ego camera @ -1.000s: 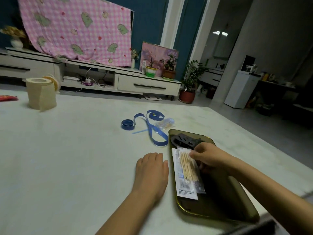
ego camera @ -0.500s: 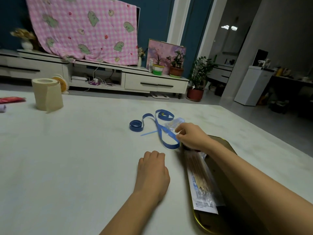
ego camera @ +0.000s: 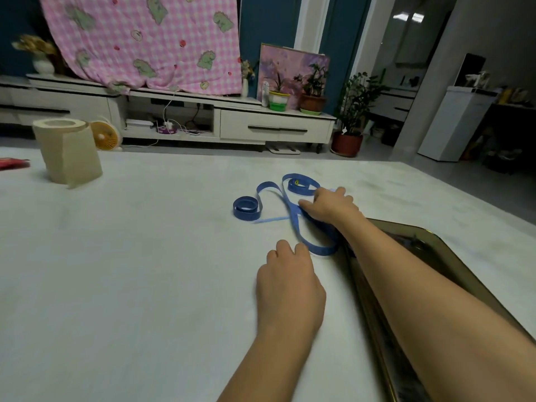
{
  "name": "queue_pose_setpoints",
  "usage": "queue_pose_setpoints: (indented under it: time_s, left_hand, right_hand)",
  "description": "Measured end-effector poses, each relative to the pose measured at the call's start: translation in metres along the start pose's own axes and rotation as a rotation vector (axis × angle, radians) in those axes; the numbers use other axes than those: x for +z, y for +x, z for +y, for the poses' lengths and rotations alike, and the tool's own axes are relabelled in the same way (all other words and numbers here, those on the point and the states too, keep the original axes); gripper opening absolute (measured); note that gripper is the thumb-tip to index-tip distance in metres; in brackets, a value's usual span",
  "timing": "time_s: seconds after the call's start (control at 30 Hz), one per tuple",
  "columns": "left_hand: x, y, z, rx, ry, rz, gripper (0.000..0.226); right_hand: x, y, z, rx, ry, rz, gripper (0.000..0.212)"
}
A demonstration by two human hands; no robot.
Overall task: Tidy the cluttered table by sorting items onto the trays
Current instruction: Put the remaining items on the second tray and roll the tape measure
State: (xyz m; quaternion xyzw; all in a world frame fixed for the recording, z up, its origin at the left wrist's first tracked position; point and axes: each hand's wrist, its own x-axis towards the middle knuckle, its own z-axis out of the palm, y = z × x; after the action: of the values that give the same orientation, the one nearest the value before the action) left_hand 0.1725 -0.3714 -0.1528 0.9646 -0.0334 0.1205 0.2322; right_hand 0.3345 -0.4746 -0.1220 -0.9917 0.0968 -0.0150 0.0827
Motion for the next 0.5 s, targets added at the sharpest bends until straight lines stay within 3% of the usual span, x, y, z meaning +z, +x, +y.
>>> queue_pose_setpoints:
  time_s: [0.4,0.5]
  left_hand:
    - [-0.0003,0.0009,0.0036,-0.006,0.065,-0.011,0.021]
    - [0.0,0.0006,0.0038,-0.006,0.065,-0.008,0.02]
  right_hand:
    - [0.0029,0.0012,-0.0043,0.107,0.224,0.12,0.035]
    - [0.0041,0.0015,-0.0043,0.119,0.304,0.171,0.015]
